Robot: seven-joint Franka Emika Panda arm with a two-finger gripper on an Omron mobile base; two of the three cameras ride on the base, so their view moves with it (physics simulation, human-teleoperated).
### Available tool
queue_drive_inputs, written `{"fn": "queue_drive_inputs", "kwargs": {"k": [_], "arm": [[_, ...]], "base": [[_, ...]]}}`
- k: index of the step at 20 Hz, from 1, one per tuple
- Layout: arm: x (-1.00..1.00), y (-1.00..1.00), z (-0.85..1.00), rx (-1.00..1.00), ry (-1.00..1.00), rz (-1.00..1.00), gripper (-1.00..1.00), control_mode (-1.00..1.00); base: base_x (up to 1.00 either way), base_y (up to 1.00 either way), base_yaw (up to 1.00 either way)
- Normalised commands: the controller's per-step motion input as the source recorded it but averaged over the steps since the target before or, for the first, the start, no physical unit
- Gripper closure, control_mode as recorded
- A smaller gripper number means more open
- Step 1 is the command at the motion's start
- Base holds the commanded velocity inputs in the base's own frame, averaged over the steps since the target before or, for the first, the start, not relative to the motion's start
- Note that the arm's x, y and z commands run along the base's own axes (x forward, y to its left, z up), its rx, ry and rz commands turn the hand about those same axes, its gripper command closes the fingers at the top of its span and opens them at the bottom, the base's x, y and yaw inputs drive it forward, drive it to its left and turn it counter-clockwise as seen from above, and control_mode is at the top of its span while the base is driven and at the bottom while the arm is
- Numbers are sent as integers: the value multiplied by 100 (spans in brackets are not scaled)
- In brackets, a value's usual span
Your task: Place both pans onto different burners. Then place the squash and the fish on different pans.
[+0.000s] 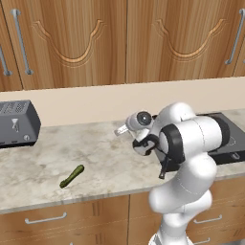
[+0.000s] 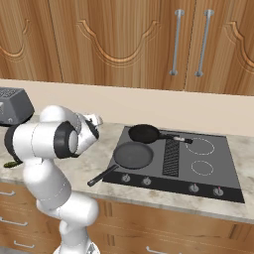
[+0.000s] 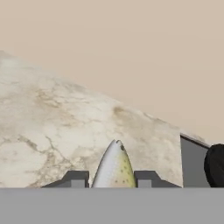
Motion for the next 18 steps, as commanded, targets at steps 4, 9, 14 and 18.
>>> {"fn": "queue_drive_inputs", "kwargs": {"k": [4, 9, 14, 18], "arm": [[0, -69, 7, 0, -3, -3, 100, -100], [5, -71, 7, 0, -2, -2, 100, -100], [4, -66, 33, 0, -5, -3, 100, -100], [3, -51, 69, 2, -6, -3, 100, -100]], "base": [[0, 0, 0], [0, 0, 0], [0, 0, 0], [0, 0, 0]]}}
